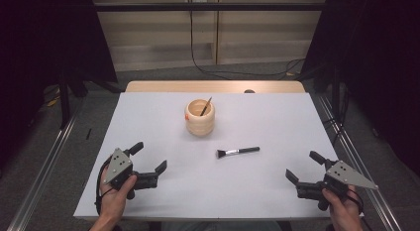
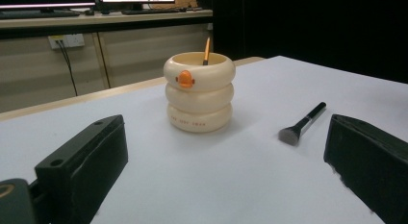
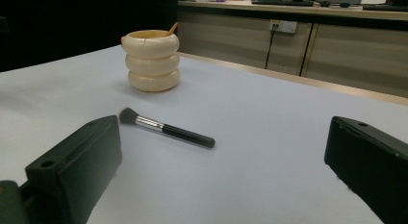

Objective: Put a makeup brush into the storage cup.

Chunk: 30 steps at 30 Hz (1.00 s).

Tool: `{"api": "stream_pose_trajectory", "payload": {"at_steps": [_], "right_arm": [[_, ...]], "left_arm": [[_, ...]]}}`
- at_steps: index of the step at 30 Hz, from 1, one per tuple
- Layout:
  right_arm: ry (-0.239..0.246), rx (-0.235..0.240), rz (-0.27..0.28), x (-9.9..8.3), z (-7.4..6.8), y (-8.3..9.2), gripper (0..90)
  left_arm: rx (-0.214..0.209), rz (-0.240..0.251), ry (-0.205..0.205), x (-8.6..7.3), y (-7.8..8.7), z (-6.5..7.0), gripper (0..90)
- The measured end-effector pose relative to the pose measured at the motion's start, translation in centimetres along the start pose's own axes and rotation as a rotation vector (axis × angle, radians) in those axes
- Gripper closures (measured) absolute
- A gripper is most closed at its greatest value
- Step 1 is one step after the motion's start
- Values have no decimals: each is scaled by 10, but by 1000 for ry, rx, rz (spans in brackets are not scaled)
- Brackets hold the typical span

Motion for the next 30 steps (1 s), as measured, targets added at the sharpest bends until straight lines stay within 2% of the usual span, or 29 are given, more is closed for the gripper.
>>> {"api": "stream_pose_trajectory", "payload": {"at_steps": [7, 16, 23, 30], "right_arm": [[-6, -1, 1, 1, 0, -3, 0], [1, -4, 17, 4, 1, 3, 0], [10, 68, 39, 12, -7, -3, 0], [10, 79, 53, 23, -3, -19, 4]], "left_arm": [[-10, -2, 6, 0, 0, -1, 13], [25, 29, 12, 4, 4, -6, 13], [43, 33, 27, 5, 6, -7, 10], [26, 10, 6, 2, 2, -6, 9]]}}
Point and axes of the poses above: each handheld gripper's, and its own axes: y roughly backward along the jaws, x roughly out of its top, z roughly to its right, the point moved 4 cm from there along -y, roughly forward along the jaws, and after that the axes turned 8 degrees about z, right-handed, at the moved point
